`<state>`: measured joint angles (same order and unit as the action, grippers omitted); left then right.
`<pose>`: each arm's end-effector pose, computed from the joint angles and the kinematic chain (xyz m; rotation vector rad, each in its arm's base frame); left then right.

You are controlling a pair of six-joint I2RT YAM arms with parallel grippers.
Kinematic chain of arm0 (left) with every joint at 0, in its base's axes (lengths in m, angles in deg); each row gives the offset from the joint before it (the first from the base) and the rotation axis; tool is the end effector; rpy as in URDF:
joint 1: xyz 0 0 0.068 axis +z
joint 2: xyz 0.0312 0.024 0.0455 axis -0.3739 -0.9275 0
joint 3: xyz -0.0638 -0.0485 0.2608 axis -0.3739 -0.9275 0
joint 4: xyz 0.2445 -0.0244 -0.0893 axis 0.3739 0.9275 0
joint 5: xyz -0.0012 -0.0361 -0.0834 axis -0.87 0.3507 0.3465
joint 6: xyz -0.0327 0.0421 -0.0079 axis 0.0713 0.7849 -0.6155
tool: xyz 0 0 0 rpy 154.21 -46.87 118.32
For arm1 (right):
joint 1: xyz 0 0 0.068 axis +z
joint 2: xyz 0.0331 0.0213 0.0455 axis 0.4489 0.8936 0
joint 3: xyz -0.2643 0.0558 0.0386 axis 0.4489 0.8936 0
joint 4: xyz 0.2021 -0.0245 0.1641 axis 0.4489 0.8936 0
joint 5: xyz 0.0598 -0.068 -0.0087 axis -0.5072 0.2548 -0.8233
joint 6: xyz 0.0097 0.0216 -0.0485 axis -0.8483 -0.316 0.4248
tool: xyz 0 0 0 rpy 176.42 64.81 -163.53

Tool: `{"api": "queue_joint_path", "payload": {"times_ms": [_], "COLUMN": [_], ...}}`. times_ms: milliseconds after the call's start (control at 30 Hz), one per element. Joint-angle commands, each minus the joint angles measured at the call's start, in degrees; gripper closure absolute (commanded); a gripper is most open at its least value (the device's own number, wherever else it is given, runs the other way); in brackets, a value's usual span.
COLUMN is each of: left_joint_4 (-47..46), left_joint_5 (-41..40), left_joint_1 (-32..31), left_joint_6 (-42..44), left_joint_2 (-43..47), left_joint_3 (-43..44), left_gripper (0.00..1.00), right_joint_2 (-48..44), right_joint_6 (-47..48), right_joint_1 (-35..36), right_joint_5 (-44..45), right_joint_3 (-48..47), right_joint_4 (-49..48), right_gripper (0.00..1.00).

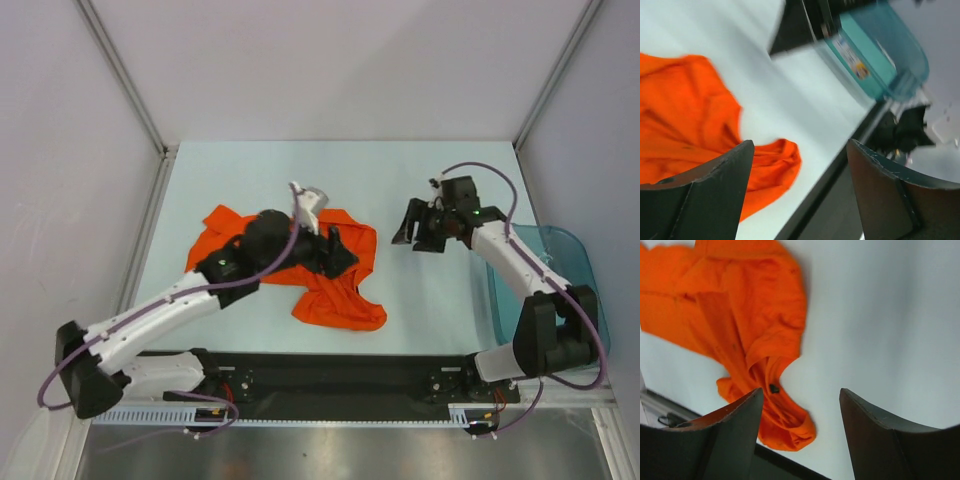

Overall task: Fold and stack the t-shirts
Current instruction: Flatten the tshirt out

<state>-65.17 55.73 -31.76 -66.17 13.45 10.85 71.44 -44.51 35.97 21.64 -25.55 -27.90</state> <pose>0.1583 -0.2228 0.3345 0.6045 1.9810 -0.9944 0.2842 0.0589 0.2646 0.1220 2.5272 0.6551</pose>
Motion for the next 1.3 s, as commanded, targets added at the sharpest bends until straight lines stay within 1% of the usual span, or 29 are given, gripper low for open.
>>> {"api": "queue_joint_path", "payload": {"times_ms": [0, 33, 67, 100, 133, 167, 200, 267, 300, 367, 400, 433, 500, 567, 600, 667, 767, 867, 967, 1000, 1033, 1067, 1100, 1167, 1200, 1233, 1267], "left_joint_4": [9.5, 11.1, 14.1, 15.5, 17.0, 18.8, 19.3, 19.3, 20.4, 21.9, 21.5, 20.5, 19.6, 19.6, 19.7, 20.0, 19.2, 18.6, 18.6, 18.7, 19.2, 19.5, 19.8, 20.0, 20.0, 20.2, 20.5], "left_joint_5": [-5.6, -8.2, -9.2, -10.3, -12.8, -13.2, -12.8, -9.8, -11.6, -15.1, -14.7, -14.2, -12.3, -9.4, -4.9, -2.1, 0.0, 1.4, 1.8, 1.6, 1.3, 0.9, 0.9, 0.6, 0.3, 0.0, -0.8], "left_joint_1": [8.1, 10.3, 12.5, 16.8, 19.2, 21.9, 27.8, 34.7, 38.1, 38.5, 39.1, 39.4, 40.4, 42.4, 43.2, 44.3, 44.4, 44.4, 44.4, 44.4, 44.4, 44.4, 44.4, 44.4, 44.4, 44.4, 44.5], "left_joint_6": [-1.2, -1.9, -2.3, -2.6, -2.7, -2.8, -3.0, -3.7, -4.8, -5.5, -5.8, -6.4, -7.3, -7.7, -7.9, -7.9, -8.4, -9.4, -10.2, -10.3, -10.3, -10.4, -10.6, -10.7, -10.8, -10.8, -10.7], "left_joint_2": [5.7, 6.9, 8.9, 10.0, 11.0, 12.9, 13.8, 15.5, 15.7, 15.3, 14.9, 14.7, 12.7, 10.7, 8.8, 7.6, 8.0, 10.4, 12.7, 13.2, 13.5, 13.8, 14.2, 14.3, 14.2, 14.2, 14.2], "left_joint_3": [0.6, 0.3, -0.2, -1.2, -1.8, -2.5, -4.2, -6.2, -6.6, -6.4, -7.5, -8.3, -9.6, -10.1, -10.6, -10.9, -12.1, -14.0, -15.7, -16.2, -16.3, -16.3, -16.3, -16.4, -16.0, -15.7, -15.1], "left_gripper": [0.20, 0.21, 0.21, 0.21, 0.21, 0.24, 0.26, 0.30, 0.30, 0.30, 0.29, 0.28, 0.27, 0.25, 0.25, 0.25, 0.25, 0.25, 0.25, 0.25, 0.25, 0.25, 0.25, 0.25, 0.25, 0.24, 0.24], "right_joint_2": [3.6, 3.9, 4.4, 4.5, 4.5, 4.4, 4.7, 5.4, 6.8, 9.2, 10.5, 13.4, 16.1, 20.8, 22.7, 26.1, 26.9, 28.7, 30.2, 30.7, 31.3, 32.1, 33.3, 35.0, 36.5, 37.1, 37.7], "right_joint_6": [-2.4, -2.9, -3.9, -4.3, -4.7, -5.6, -6.1, -7.1, -8.5, -9.8, -9.9, -9.7, -8.5, -9.1, -11.1, -11.7, -14.7, -16.6, -16.3, -15.6, -15.2, -15.0, -14.3, -13.7, -12.9, -12.4, -12.3], "right_joint_1": [7.3, 9.3, 10.9, 14.2, 15.6, 16.9, 18.3, 21.3, 21.9, 23.1, 23.6, 24.2, 25.9, 26.5, 26.5, 26.6, 25.7, 24.3, 22.0, 21.5, 20.4, 19.9, 19.2, 17.6, 17.2, 16.3, 15.6], "right_joint_5": [-3.3, -3.7, -3.7, -2.4, -1.8, -1.5, -0.9, 0.5, 2.0, 2.8, 4.3, 5.5, 9.8, 12.4, 16.5, 19.0, 19.6, 21.8, 21.7, 21.7, 21.7, 21.8, 21.1, 21.0, 20.9, 21.0, 21.7], "right_joint_3": [0.5, 0.7, 0.7, 0.9, 1.2, 1.4, 2.0, 2.0, 1.7, 0.7, -0.2, -3.0, -6.4, -11.9, -14.0, -17.4, -15.8, -15.5, -14.6, -14.3, -14.5, -14.8, -15.1, -15.9, -16.5, -17.5, -18.2], "right_joint_4": [-3.7, -4.2, -4.8, -4.8, -5.0, -5.2, -5.6, -5.4, -5.1, -4.8, -4.9, -4.7, -3.8, -2.6, 1.2, 3.4, 0.2, -0.2, -1.7, -3.2, -3.4, -3.5, -4.6, -5.1, -4.8, -4.8, -4.2], "right_gripper": [0.31, 0.31, 0.31, 0.31, 0.31, 0.31, 0.31, 0.31, 0.31, 0.32, 0.32, 0.33, 0.34, 0.36, 0.37, 0.37, 0.36, 0.35, 0.36, 0.39, 0.52, 0.58, 0.67, 0.69, 0.72, 0.76, 0.82]}}
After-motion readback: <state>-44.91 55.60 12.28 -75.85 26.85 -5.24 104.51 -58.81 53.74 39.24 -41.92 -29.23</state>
